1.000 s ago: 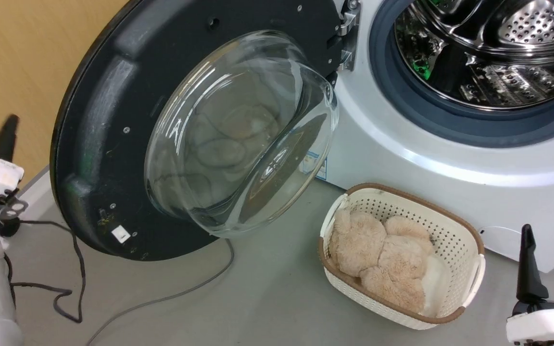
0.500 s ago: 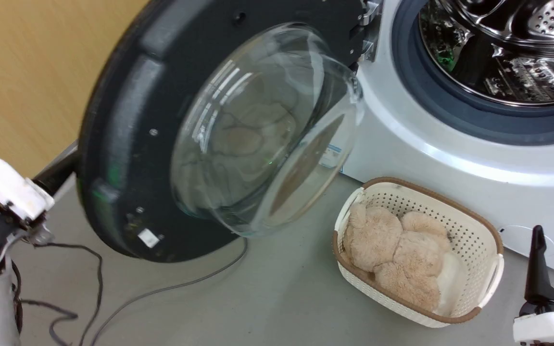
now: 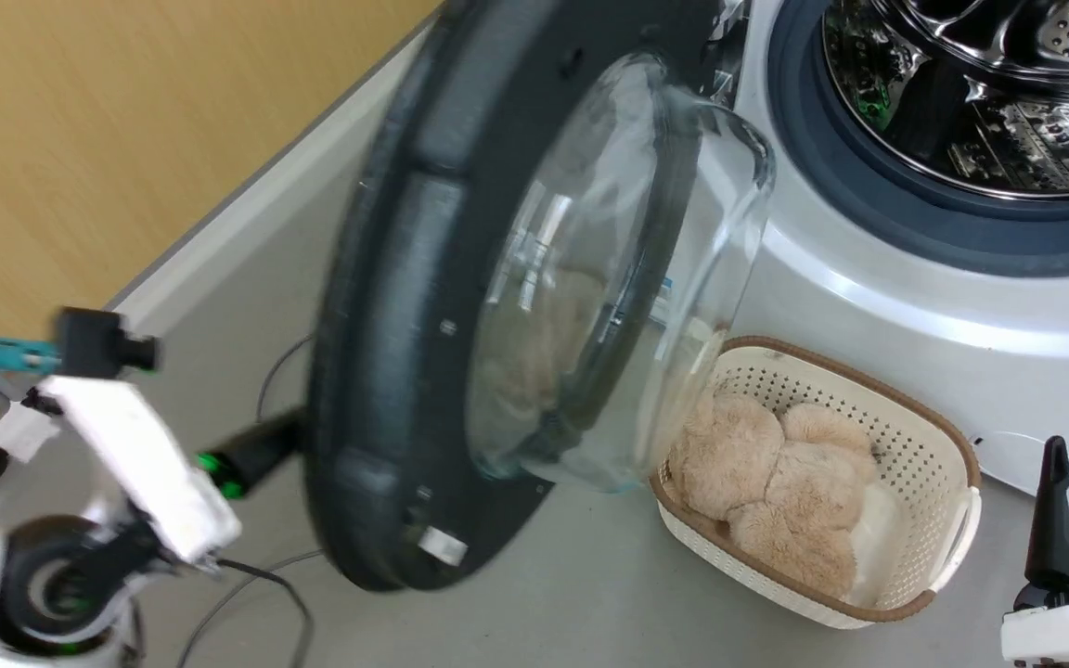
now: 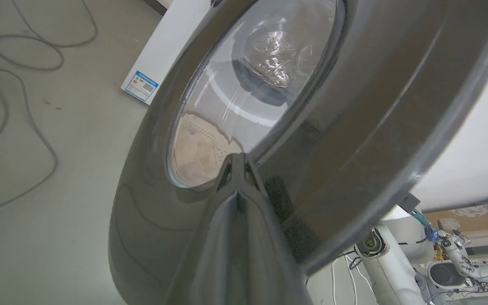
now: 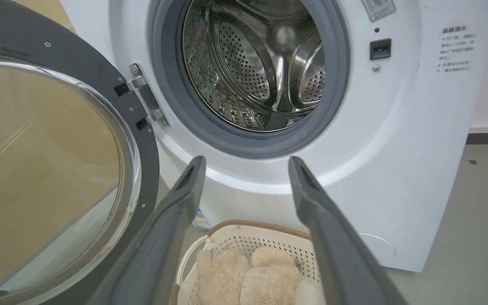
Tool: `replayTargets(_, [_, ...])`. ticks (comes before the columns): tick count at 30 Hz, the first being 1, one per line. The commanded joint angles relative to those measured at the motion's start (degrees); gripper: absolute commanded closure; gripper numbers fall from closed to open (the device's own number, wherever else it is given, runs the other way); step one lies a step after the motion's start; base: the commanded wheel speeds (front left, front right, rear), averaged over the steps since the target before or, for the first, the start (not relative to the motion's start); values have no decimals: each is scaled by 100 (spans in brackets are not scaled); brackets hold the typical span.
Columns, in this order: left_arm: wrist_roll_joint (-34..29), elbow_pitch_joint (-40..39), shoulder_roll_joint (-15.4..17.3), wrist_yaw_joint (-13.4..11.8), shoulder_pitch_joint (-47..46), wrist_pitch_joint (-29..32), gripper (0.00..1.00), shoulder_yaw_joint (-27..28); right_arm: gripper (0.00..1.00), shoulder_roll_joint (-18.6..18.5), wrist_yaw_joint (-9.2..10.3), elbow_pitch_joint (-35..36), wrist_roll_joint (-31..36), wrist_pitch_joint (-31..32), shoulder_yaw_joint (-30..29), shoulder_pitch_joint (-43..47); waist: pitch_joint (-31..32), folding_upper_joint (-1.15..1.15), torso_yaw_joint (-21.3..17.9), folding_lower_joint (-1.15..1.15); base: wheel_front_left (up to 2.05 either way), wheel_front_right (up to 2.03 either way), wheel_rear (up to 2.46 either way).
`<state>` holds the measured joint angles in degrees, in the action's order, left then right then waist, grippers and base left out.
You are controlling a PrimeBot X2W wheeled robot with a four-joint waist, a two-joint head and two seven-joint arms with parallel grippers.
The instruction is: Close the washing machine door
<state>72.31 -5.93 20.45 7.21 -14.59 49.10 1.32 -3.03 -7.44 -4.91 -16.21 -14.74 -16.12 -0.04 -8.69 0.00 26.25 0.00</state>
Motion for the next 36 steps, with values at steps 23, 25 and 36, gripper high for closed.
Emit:
replayTargets(23, [128, -789, -440, 27, -585, -1373, 100, -2880, 0, 15, -5, -42, -14, -26, 171, -356, -266, 0, -1670, 0, 0, 0, 0])
replayTargets(25, [123, -662, -490, 27, -693, -1674, 100, -3091, 0, 15, -5, -38, -19, -26, 157, -387, -327, 0, -1903, 0, 0, 0, 0])
replayTargets(36, [80, 387, -710, 27, -1480, -3449, 100, -4049, 0, 15, -5, -76, -121, -26, 106, -593, -681, 0, -2982, 0, 0, 0, 0])
